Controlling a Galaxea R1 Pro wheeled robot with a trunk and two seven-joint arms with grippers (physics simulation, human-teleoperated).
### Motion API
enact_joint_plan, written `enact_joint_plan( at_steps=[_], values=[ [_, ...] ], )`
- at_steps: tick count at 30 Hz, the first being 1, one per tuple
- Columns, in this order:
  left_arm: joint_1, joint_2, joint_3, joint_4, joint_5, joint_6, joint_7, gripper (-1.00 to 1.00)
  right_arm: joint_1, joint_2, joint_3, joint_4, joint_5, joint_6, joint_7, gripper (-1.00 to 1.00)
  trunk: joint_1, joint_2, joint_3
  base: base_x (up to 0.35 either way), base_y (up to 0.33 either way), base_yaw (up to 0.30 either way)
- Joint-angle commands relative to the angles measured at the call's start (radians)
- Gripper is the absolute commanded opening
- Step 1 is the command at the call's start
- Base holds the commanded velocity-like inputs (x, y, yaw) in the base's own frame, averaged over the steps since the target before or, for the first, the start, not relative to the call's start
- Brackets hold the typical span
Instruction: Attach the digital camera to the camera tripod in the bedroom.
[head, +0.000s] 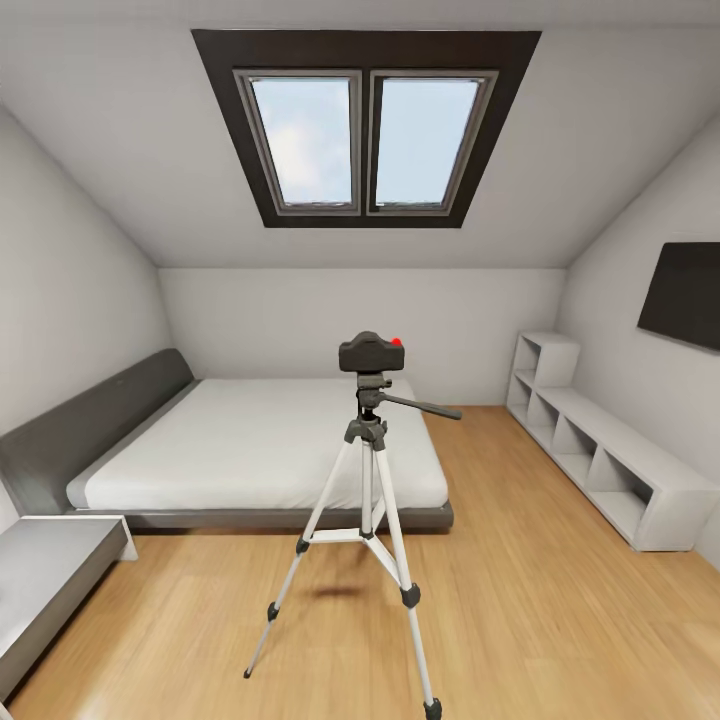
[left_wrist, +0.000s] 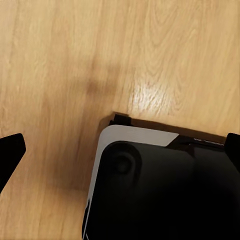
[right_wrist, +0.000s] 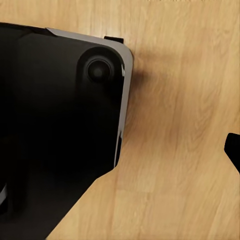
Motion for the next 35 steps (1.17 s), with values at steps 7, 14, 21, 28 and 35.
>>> enact_joint_plan(
  at_steps=[7,14,21,28,35],
  values=[
    [0.000,-0.001,-0.008,0.002,0.008,-0.002,0.003,1.00,-0.001,-0.002,-0.006,0.002,0.011,-0.009,0.002,1.00,0.000,-0.001,0.000,0.000,0.000,0.000],
    [0.000,-0.001,-0.009,0.001,0.008,-0.002,0.003,1.00,-0.001,0.005,-0.007,-0.002,0.014,-0.013,0.002,1.00,0.000,-0.001,0.000,0.000,0.000,0.000],
    [0.000,0.000,-0.010,0.000,0.008,-0.002,0.003,1.00,-0.001,0.027,-0.008,-0.007,0.014,-0.015,0.002,1.00,0.000,-0.001,0.000,0.000,0.000,0.000],
    [0.000,0.000,-0.010,0.001,0.008,-0.002,0.003,1.00,-0.001,0.033,-0.008,-0.007,0.011,-0.015,0.002,1.00,0.000,-0.001,0.000,0.000,0.000,0.000],
    [0.000,0.000,-0.010,0.001,0.008,-0.002,0.003,1.00,-0.001,0.034,-0.006,-0.008,0.012,-0.015,0.002,1.00,0.000,-0.001,0.000,0.000,0.000,0.000]
  ],
)
